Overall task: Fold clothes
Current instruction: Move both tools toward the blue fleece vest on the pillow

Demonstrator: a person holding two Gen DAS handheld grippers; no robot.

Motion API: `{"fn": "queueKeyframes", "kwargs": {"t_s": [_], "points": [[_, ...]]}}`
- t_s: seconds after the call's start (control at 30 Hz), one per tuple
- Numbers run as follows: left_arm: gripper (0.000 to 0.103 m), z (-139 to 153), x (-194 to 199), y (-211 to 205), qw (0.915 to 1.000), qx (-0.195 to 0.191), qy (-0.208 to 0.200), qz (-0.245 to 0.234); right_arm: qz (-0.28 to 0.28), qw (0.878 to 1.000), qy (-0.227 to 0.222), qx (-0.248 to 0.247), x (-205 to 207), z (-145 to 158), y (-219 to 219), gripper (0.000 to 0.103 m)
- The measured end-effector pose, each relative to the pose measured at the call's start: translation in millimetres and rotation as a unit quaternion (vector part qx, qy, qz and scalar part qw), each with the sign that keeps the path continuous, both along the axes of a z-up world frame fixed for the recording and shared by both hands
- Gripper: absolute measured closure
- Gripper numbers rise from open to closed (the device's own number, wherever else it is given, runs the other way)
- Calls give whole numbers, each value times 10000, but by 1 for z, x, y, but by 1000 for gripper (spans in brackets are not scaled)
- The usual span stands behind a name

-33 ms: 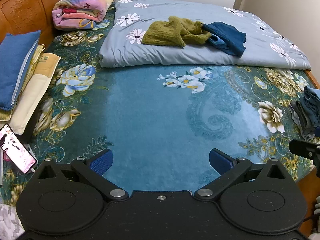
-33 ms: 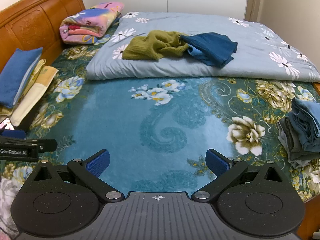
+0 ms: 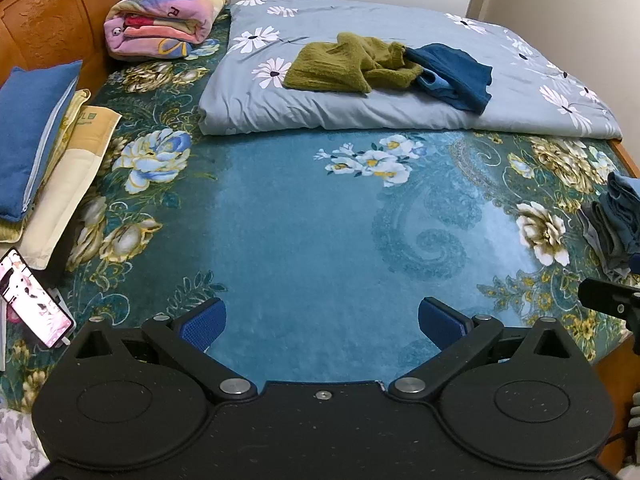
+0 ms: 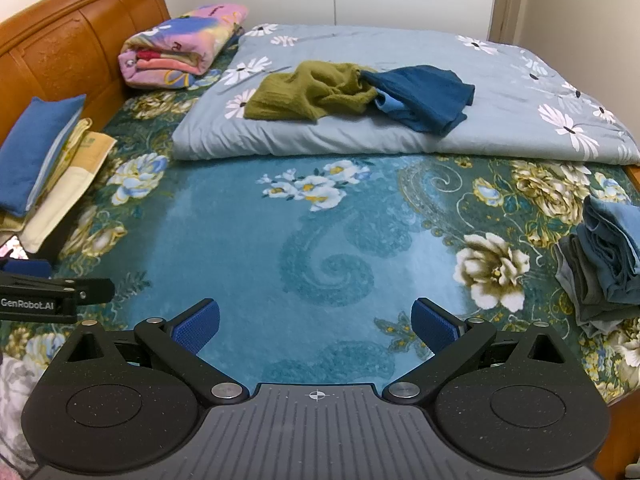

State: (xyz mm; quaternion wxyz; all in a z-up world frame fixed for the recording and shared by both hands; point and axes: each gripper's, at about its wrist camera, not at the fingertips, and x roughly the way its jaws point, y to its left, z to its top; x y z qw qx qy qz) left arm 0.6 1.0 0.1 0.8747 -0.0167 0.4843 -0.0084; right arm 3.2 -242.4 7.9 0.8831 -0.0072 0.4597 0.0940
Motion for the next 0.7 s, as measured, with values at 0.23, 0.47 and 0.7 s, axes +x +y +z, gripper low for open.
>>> {"fn": "queueKeyframes", "kwargs": {"t_s": [0.23,0.47,0.7], "points": [[1,0,3,5,10000,-16,51,4,0,10000,24,-26,1,1,4,0],[2,0,8,13,9994,-329,-1,82,-109,9992,-375,56,3,13,-7,0],[2,4,31,11,9889,-1204,-861,162,-394,9916,-1166,393,28,33,-41,0]]}}
